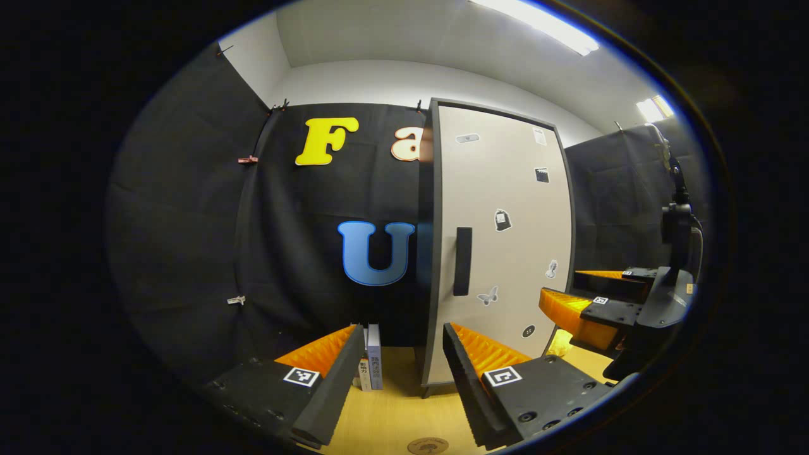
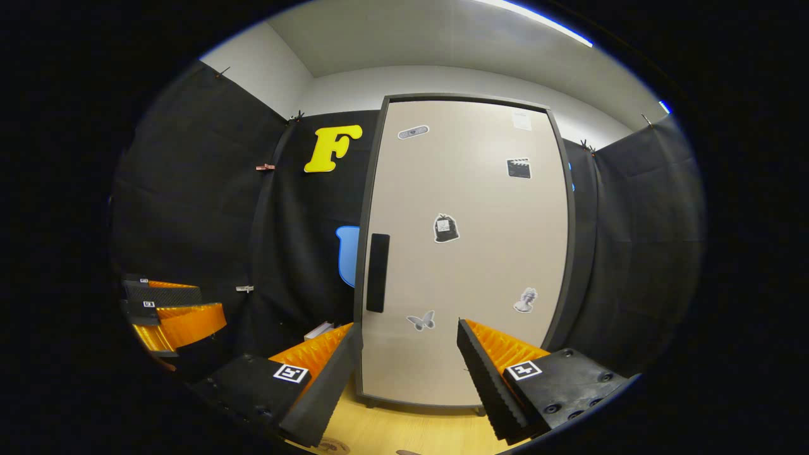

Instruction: Open the cabinet door with the right hand, grasp the bottle in the cabinet with the left hand and place it on the coaster, then close the cabinet door with the right hand.

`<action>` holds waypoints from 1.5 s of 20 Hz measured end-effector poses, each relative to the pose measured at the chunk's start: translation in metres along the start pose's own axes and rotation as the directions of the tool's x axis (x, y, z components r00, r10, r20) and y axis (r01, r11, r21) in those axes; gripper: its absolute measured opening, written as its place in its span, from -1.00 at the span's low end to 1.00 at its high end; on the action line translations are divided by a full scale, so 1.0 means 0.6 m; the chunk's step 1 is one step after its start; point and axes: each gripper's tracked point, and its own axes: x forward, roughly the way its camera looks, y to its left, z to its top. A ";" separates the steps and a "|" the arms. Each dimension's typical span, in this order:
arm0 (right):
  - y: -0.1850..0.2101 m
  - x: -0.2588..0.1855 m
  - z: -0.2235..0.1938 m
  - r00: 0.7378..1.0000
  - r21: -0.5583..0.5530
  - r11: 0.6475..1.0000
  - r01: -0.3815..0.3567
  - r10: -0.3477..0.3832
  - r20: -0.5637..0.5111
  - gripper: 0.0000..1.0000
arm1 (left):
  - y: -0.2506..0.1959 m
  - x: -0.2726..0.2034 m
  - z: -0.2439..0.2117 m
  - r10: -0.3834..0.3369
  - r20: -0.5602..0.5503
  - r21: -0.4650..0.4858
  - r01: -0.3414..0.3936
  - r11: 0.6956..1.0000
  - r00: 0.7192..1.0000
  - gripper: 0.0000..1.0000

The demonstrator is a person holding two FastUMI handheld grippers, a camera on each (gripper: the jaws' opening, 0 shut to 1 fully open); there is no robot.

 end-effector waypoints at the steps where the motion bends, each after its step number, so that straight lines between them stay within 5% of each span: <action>1: 0.009 0.015 0.000 1.000 0.001 1.000 0.001 -0.001 0.002 0.94 | 0.014 0.000 -0.001 0.009 -0.003 -0.003 -0.009 1.000 1.000 0.59; 8: 0.071 0.132 -0.009 1.000 -0.012 1.000 -0.016 0.016 -0.005 0.94 | 0.090 0.012 -0.020 0.064 -0.031 -0.001 -0.064 0.998 0.997 0.59; 23: 0.051 0.298 -0.039 0.983 -0.028 0.984 0.179 -0.180 -0.033 0.86 | 0.195 0.050 -0.076 0.119 -0.100 -0.064 -0.126 0.990 0.988 0.53; 27: 0.062 0.311 -0.031 0.986 0.036 0.986 0.164 -0.163 -0.030 0.28 | 0.206 0.056 -0.086 0.126 -0.118 -0.065 -0.135 0.989 0.985 0.53; 28: 0.058 0.313 -0.033 0.983 0.049 0.983 0.180 -0.178 -0.036 -0.09 | 0.207 0.056 -0.088 0.126 -0.121 -0.066 -0.135 0.989 0.985 0.54; 30: 0.057 0.312 -0.033 0.979 0.008 0.980 0.198 -0.198 -0.039 -0.41 | 0.209 0.054 -0.087 0.129 -0.121 -0.062 -0.137 0.989 0.984 0.54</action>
